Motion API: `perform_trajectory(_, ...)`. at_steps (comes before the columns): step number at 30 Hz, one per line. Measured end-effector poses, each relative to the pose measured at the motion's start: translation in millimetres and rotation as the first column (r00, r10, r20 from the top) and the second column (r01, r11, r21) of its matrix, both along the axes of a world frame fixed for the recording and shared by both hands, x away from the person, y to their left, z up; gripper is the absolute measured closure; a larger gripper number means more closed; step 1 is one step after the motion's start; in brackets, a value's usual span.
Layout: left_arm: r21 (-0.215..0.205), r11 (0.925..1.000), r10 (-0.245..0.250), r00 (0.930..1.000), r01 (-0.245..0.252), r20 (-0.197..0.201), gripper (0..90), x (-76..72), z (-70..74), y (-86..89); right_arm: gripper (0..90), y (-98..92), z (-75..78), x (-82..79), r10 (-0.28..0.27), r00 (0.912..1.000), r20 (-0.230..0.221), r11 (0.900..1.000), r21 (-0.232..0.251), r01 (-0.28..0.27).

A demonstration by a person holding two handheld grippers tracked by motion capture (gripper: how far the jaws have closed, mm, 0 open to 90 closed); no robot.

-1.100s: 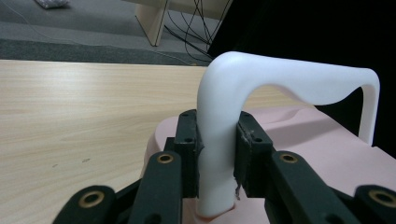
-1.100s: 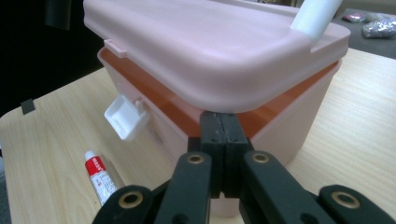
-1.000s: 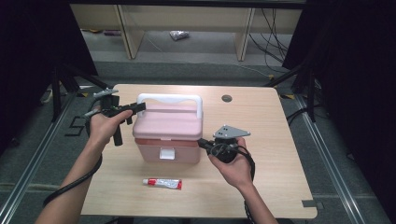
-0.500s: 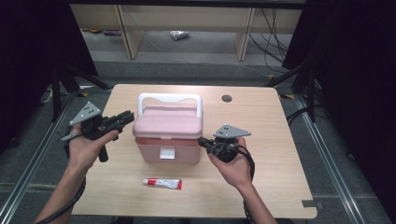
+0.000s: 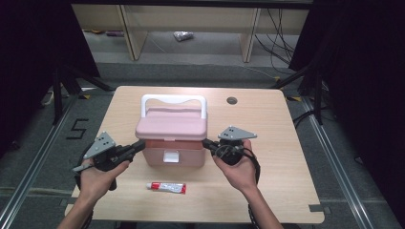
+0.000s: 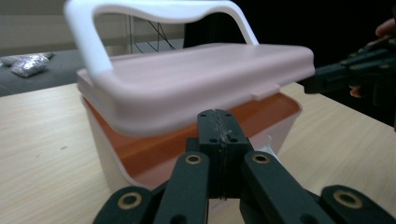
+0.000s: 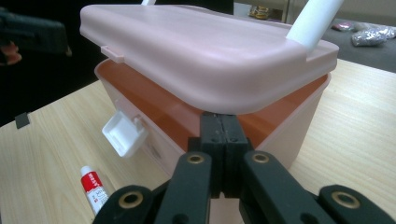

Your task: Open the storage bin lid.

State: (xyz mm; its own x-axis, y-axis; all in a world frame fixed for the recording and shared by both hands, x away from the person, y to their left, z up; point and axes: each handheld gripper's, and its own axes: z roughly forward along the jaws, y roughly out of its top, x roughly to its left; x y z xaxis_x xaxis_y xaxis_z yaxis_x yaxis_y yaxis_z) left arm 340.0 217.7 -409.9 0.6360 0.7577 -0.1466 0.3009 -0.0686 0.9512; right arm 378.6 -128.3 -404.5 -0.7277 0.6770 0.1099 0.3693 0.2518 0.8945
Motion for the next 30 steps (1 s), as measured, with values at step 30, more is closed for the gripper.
perform_trajectory(30, -0.019, 0.9962, 0.085, 0.9963, -0.085, 0.009, 89.9, 18.4, -10.6, -16.7, 90.0, 7.3, -0.3, -7.6, 0.014, 0.9995, -0.029, 1.000, -0.005, -0.014)
